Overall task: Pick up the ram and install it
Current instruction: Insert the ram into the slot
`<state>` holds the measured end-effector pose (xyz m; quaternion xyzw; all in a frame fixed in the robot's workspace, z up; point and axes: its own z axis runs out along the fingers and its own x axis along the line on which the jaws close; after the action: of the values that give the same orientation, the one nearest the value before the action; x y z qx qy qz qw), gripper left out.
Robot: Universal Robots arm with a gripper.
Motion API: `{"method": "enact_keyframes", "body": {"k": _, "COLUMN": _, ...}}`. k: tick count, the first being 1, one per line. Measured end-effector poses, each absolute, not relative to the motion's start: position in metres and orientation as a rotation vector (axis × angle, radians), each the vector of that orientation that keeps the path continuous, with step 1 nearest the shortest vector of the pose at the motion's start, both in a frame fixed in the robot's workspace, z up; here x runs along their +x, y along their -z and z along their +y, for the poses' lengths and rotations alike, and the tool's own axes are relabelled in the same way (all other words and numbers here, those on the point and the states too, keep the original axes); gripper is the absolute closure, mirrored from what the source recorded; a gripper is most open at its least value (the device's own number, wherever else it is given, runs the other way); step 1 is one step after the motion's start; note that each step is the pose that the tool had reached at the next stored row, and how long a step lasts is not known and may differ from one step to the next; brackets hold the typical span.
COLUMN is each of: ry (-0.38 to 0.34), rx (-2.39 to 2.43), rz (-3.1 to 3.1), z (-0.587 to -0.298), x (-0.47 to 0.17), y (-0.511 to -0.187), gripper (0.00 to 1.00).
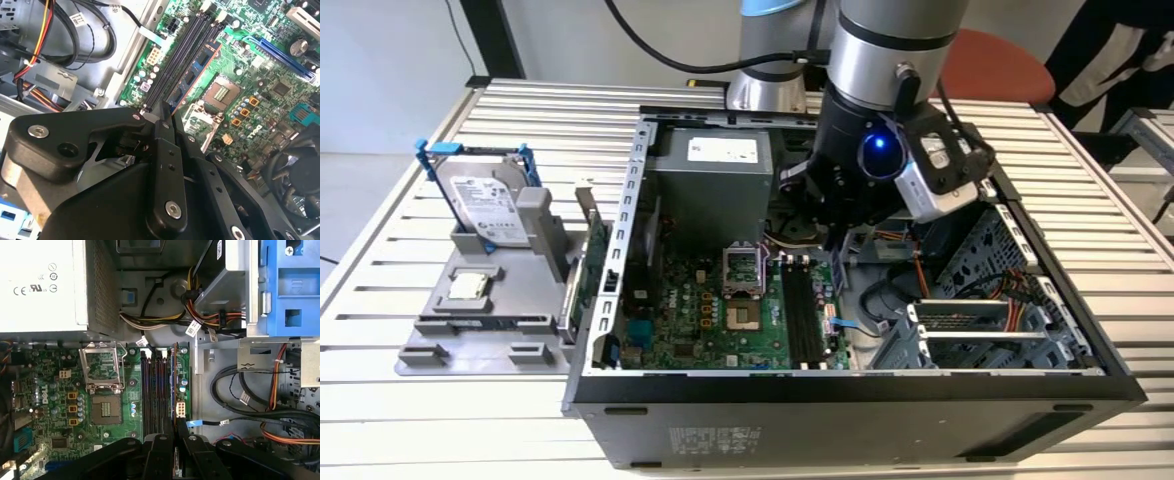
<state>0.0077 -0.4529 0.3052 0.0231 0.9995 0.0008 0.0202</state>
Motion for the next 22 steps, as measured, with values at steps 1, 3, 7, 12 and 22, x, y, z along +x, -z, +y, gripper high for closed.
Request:
{"method": "enact_keyframes", "body": {"k": 1, "ry": -0.002, "rx": 0.072, "rz": 3.100, "z": -0.453, "x": 0.008, "y": -0.304, "gripper": 1.00}}
{"method": "enact_keyframes", "body": {"k": 3, "ry": -0.001, "rx": 0.071, "rz": 3.100, "z": -0.453, "x": 0.008, "y": -0.302, "gripper": 1.00}}
{"method": "enact_keyframes", "body": {"k": 7, "ry": 0.007, "rx": 0.071, "rz": 3.100, "z": -0.453, "x": 0.008, "y": -0.297, "gripper": 1.00}}
{"method": "enact_keyframes", "body": {"k": 12, "ry": 0.009, "rx": 0.070, "rz": 3.100, "z": -0.453, "x": 0.008, "y": -0.288, "gripper": 1.00}}
{"method": "enact_keyframes", "body": {"k": 22, "ry": 0.010, "rx": 0.062, "rz": 3.100, "z": -0.459, "x": 0.008, "y": -0.271, "gripper": 1.00}}
